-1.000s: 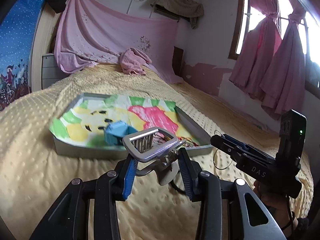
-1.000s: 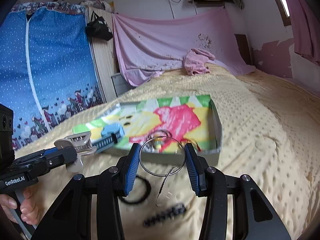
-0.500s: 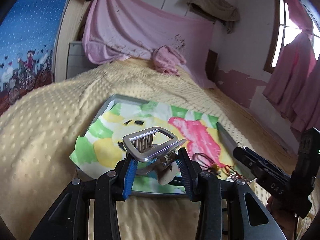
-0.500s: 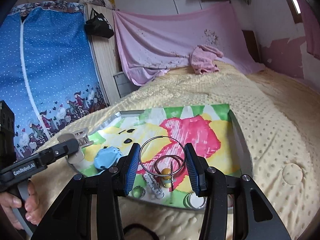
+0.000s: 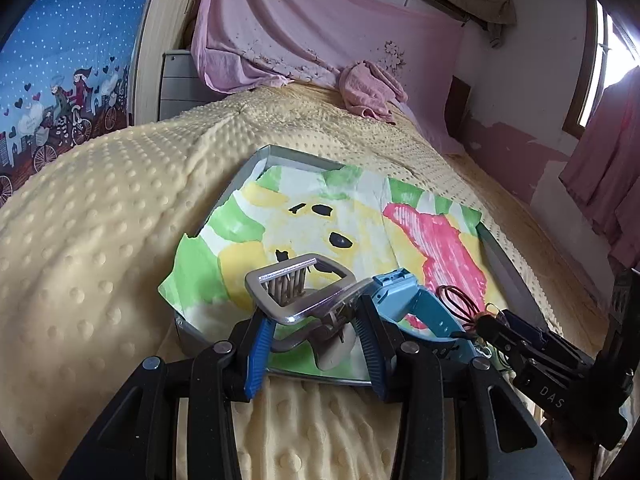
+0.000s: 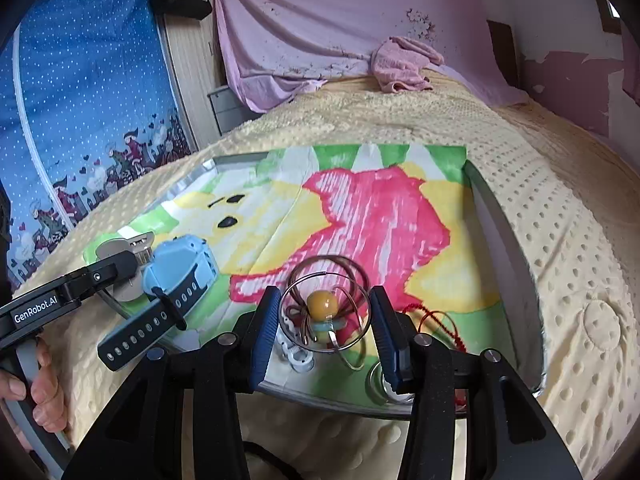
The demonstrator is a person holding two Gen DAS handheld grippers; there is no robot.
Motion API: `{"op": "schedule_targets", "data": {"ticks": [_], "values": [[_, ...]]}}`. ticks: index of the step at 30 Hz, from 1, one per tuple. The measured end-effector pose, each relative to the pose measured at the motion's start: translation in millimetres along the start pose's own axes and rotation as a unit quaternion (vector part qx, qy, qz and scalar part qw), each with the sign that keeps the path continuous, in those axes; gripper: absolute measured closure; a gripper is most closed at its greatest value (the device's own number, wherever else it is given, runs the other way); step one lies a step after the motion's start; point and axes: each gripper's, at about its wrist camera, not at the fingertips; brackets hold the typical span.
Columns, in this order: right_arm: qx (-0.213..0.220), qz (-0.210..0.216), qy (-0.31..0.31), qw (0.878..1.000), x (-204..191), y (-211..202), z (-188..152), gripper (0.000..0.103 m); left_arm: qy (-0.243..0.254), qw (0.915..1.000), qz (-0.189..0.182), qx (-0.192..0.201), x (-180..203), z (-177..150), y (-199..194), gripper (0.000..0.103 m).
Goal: Organize jewelry
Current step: 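Lift the buckle and silver ring and carry both over the tray, then open both tools to drop the buckle and ring into the tray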
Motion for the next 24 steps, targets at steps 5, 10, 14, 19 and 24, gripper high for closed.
{"op": "schedule_targets", "data": {"ticks": [5, 10, 14, 19, 24], "values": [[-0.004, 0.001, -0.003, 1.0, -1, 2, -3, 0.062, 0.003, 1.0, -0.005, 0.003, 2, -2, -4, 0.061], [0.012, -0.001, 0.002, 1.0, 1, -8, -6, 0.054, 0.005, 0.9995, -0.006, 0.03, 4, -7, -19, 0.031], [0.045, -0.008, 0.007, 0.999, 2, -27, -8, 0.046, 0.01, 0.9988, -0.007, 0.047, 6, -13, -34, 0.025], [0.105, -0.018, 0.012, 0.994, 4, -66, -14, 0.028, 0.005, 0.9966, -0.02, 0.08, 8, -25, -56, 0.007], [0.149, -0.029, 0.003, 0.988, 0, -104, -28, 0.009, 0.008, 0.9904, -0.041, 0.132, 12, -41, -86, 0.0]]}}
Point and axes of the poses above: each gripper's, at about its wrist camera, not at the fingertips, and y roughly the way its jaws point, x to its right, z to its top, and after that the axes turned 5 degrees about -y, right-handed
